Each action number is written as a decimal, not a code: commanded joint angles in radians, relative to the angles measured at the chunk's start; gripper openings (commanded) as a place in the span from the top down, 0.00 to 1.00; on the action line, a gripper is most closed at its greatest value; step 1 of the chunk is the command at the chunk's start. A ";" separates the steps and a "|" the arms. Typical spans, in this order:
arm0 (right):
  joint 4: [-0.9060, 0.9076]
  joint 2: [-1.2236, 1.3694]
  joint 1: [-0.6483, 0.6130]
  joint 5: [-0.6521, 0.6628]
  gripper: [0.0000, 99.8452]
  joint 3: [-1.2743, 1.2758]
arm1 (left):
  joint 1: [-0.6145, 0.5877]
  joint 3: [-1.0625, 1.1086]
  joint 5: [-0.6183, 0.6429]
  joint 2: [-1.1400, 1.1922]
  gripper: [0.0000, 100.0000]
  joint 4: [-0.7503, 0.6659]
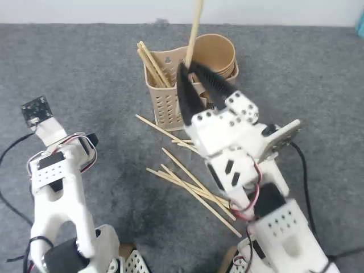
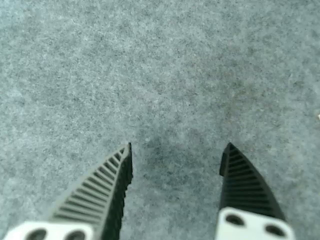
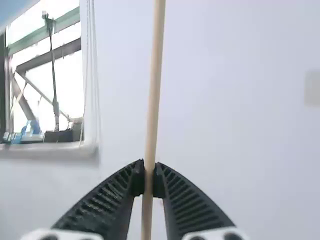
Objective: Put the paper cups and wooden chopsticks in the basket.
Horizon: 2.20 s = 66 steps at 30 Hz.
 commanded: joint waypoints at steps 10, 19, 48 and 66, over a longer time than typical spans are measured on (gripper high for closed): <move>-0.423 0.667 0.105 -0.009 0.99 -0.394 | 0.002 -0.036 0.000 0.005 0.73 -0.023; -0.498 0.900 0.102 -0.011 0.87 -0.381 | 0.002 -0.038 0.000 0.005 0.73 -0.025; 1.222 -0.214 0.131 -0.063 0.88 -0.133 | 0.002 -0.035 -0.002 0.006 0.73 -0.021; 0.765 0.302 0.101 0.157 0.88 0.186 | 0.000 -0.021 -0.002 -0.002 0.73 -0.025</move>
